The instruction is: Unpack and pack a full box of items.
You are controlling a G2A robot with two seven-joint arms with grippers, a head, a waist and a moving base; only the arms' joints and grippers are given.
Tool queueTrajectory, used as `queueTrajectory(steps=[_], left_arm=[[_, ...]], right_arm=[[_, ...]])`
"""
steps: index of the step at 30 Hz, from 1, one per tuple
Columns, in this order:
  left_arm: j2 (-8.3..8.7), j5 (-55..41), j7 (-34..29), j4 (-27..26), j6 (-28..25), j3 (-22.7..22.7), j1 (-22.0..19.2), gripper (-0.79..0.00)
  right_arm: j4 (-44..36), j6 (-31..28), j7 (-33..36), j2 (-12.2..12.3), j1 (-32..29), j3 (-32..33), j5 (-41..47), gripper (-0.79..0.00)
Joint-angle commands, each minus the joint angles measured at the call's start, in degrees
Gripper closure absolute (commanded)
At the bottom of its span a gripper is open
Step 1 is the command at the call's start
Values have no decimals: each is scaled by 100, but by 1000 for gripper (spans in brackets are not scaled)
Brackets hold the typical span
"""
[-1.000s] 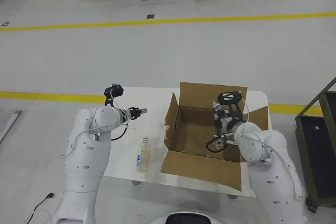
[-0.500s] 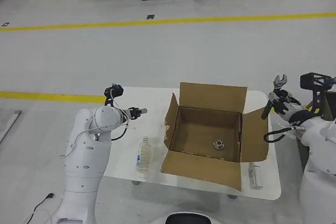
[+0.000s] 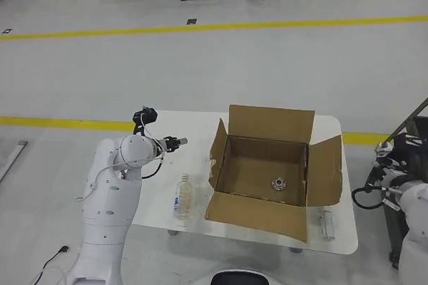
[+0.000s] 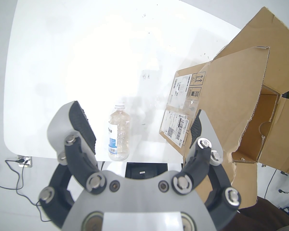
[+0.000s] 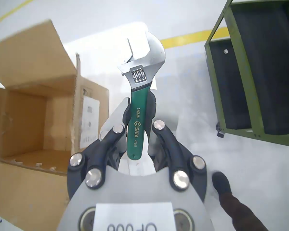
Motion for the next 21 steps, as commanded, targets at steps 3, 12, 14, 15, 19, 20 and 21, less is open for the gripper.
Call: queueTrajectory(steps=[3,12,14,15,19,20,21], left_arm=[[0,0,0,0,0,0,0,-785],[0,0,0,0,0,0,0,-785],[0,0,0,0,0,0,0,-785],[0,0,0,0,0,0,0,-785],[0,0,0,0,0,0,0,-785],[0,0,0,0,0,0,0,-785],[0,0,0,0,0,0,0,-785]], right_arm=[[189,-598,162,56,-250,-220,-450,0],[752,-1193,264,116,-667,-666,-931,0],[857,-1343,289,135,-698,-740,-1109,0],[925,-1395,266,144,-706,-802,-1241,0],[1219,-1394,189,153,-715,-986,-1379,0],[1271,-1388,179,156,-718,-1024,-1419,0],[1317,-1374,160,157,-720,-1058,-1440,0]])
